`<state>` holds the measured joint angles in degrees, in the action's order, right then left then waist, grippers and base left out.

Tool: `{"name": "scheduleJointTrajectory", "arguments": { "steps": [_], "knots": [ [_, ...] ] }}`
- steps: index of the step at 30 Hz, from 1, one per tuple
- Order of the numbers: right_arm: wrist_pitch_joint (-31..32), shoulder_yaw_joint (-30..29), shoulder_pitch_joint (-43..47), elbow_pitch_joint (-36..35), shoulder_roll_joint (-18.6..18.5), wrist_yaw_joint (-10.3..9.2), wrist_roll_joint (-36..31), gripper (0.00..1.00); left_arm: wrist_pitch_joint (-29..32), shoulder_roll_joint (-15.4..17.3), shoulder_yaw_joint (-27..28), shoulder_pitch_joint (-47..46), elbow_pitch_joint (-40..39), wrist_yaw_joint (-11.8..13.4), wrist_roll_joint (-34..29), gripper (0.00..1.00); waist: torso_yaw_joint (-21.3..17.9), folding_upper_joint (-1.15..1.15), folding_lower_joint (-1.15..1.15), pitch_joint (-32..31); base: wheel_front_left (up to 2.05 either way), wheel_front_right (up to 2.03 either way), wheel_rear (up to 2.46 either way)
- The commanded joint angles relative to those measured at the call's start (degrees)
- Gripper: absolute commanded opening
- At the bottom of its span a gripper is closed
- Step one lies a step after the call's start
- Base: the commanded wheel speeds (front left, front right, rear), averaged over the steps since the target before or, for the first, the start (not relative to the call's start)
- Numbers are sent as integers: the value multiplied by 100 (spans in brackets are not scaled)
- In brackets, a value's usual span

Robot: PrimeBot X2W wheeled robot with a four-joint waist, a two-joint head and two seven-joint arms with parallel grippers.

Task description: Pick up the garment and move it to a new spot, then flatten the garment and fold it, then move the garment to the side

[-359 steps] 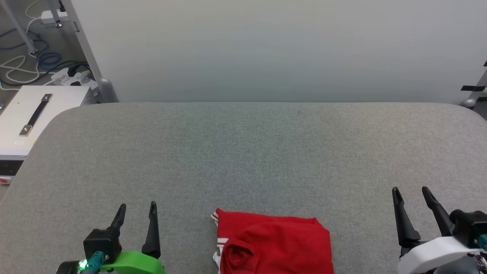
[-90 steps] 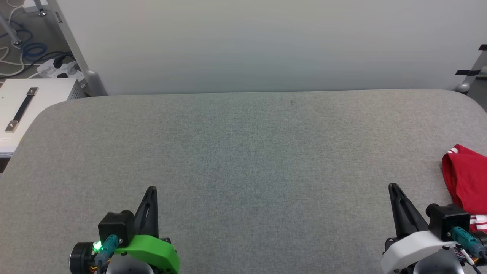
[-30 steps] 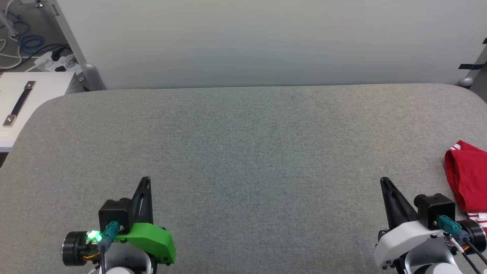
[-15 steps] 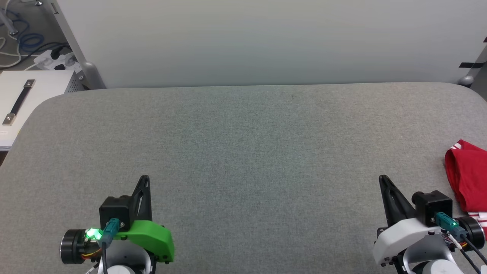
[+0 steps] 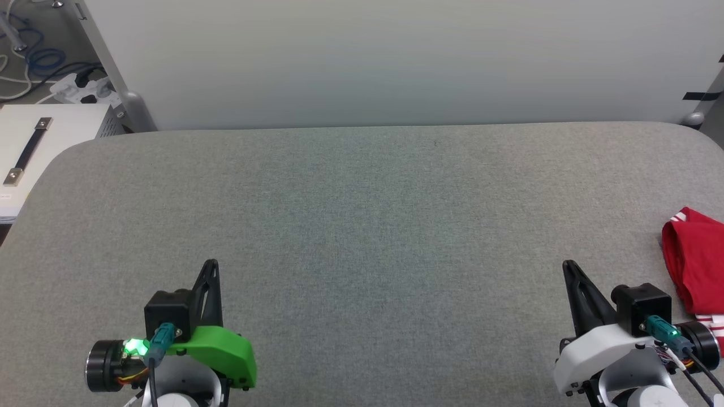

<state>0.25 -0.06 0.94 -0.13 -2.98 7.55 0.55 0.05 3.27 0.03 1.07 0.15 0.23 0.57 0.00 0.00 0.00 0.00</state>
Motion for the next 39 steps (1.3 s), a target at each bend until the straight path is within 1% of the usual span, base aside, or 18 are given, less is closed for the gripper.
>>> {"name": "scheduleJointTrajectory", "arguments": {
  "steps": [1, 39],
  "knots": [
    [-25, 6, -94, 13, 11, -6, -55, 0, -5, -39, -3, -107, -15, -23, -57, 0, 0, 0, 0, 0, 0, 0, 0],
    [-25, 6, -94, 13, 11, -6, -55, 0, -5, -39, -3, -107, -15, -23, -57, 0, 0, 0, 0, 0, 0, 0, 0]
  ]
}}
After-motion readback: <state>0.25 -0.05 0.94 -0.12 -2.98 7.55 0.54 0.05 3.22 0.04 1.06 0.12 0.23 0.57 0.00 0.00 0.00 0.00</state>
